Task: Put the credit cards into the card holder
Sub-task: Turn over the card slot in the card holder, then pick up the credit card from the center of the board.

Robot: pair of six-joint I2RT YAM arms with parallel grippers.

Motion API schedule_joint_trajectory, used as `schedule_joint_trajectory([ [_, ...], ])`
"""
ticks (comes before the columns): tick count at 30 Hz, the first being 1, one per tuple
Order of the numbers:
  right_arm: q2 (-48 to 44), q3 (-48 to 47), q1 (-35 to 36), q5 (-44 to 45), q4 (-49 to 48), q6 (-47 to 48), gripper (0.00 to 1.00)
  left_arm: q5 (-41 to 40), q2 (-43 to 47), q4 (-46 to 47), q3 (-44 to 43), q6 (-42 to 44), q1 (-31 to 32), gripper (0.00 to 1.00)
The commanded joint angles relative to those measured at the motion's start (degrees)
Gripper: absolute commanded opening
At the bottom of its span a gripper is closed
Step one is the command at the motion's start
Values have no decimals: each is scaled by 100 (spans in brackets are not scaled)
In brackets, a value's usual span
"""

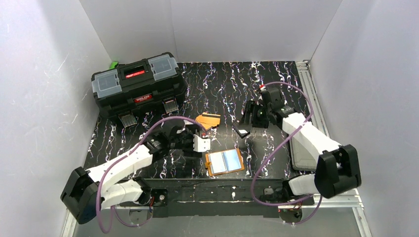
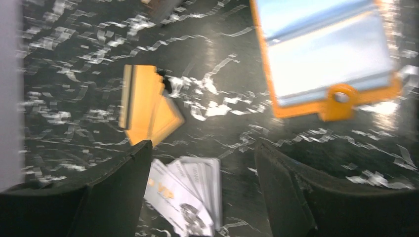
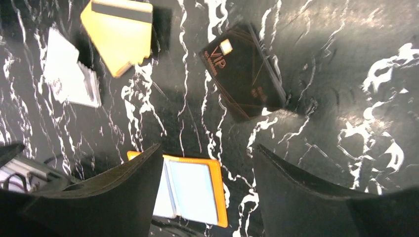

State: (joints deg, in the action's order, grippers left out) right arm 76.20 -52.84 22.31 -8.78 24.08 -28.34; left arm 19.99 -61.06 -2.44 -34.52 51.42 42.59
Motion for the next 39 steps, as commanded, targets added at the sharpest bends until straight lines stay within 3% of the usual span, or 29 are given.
schedule_joint_trajectory([
  [1, 815, -1050, -523, 513, -13, 189, 74, 544, -971, -373, -1267, -287, -291, 77],
  [2, 962, -1085, -685, 397, -102, 192, 74, 545, -1346, -195, -1494, -332, -308, 78],
  [4, 1234, -969, -1190, -286, -618, -66, 74, 470, -2419, 177, -2465, -684, -327, 90],
  [6, 1717, -790, -1745, -1624, -1546, -488, 72, 585, -3859, 209, -3773, -954, -379, 97],
  [13, 2325, -573, -1914, -2911, -2345, -762, 70, 1654, -4885, 294, -4492, -456, -399, 98],
  [20, 2581, -149, -1914, -3113, -2947, -907, 69, 1870, -5554, -214, -5099, -170, -401, 98],
  [29, 2466, 385, -1918, -2721, -2907, -796, 69, 2007, -5916, -931, -5727, -113, -401, 98],
  [39, 2407, 655, -2011, -3016, -3194, -909, 69, 2157, -6356, -1684, -6394, 8, -286, 98],
])
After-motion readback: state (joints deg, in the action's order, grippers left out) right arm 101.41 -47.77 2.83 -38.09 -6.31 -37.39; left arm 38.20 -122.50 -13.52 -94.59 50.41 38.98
